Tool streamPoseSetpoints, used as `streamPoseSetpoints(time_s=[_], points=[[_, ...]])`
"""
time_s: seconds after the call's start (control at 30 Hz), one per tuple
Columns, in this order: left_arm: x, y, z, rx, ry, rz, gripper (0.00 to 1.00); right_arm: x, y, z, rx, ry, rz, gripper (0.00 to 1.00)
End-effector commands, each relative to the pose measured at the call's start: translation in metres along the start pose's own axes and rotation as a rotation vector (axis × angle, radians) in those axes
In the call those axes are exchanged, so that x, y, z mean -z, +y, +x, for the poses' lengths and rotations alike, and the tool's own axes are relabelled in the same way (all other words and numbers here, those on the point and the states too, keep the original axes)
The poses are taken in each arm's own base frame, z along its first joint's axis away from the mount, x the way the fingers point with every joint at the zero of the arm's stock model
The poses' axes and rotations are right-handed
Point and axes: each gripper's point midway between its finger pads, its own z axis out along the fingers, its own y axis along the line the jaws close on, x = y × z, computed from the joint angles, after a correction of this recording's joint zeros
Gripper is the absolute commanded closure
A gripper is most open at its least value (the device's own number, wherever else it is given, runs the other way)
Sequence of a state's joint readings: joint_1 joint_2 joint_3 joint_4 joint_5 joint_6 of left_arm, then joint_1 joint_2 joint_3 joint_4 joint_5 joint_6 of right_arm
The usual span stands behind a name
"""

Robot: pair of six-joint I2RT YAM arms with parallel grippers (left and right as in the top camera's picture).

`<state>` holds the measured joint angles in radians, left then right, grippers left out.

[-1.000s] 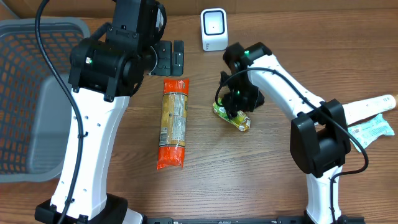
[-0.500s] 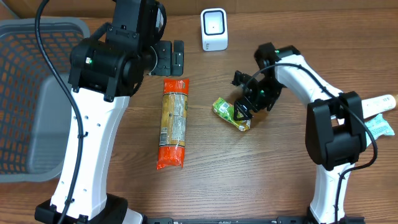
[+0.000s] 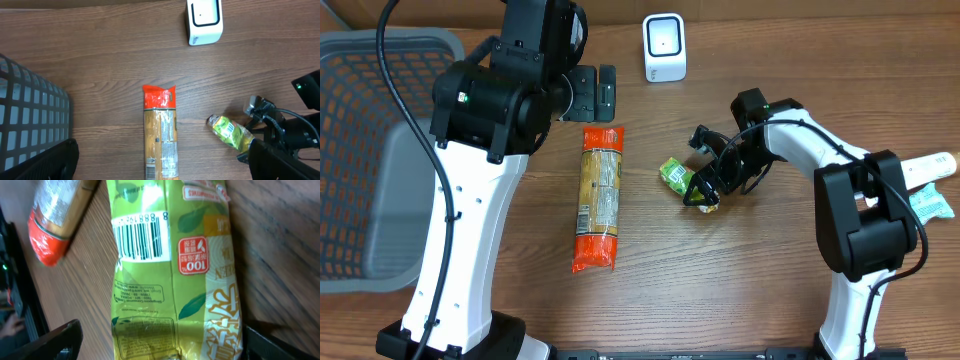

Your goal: Scan the item barcode

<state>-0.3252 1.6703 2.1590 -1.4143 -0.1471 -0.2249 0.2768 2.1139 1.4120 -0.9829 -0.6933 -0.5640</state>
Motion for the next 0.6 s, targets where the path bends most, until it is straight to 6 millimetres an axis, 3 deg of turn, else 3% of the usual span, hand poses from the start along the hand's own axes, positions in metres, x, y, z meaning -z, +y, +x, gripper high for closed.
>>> streamPoseSetpoints(time_s=[0.0, 0.3, 0.57], points=[[-0.001, 0.003, -0.001, -0.016, -0.002, -0.012, 0.01, -0.029, -0.012, 0.034, -0.150, 0.086, 0.016, 0.06], [-0.001, 0.003, -0.001, -0.016, -0.002, -0.012, 0.00, -0.033, -0.019, 0.036, -0.284, 0.079, 0.048, 0.27], [-0.001, 0.003, -0.001, -0.016, -0.002, -0.012, 0.01, -0.048, -0.018, 0.045, -0.336, 0.109, 0.094, 0.30]])
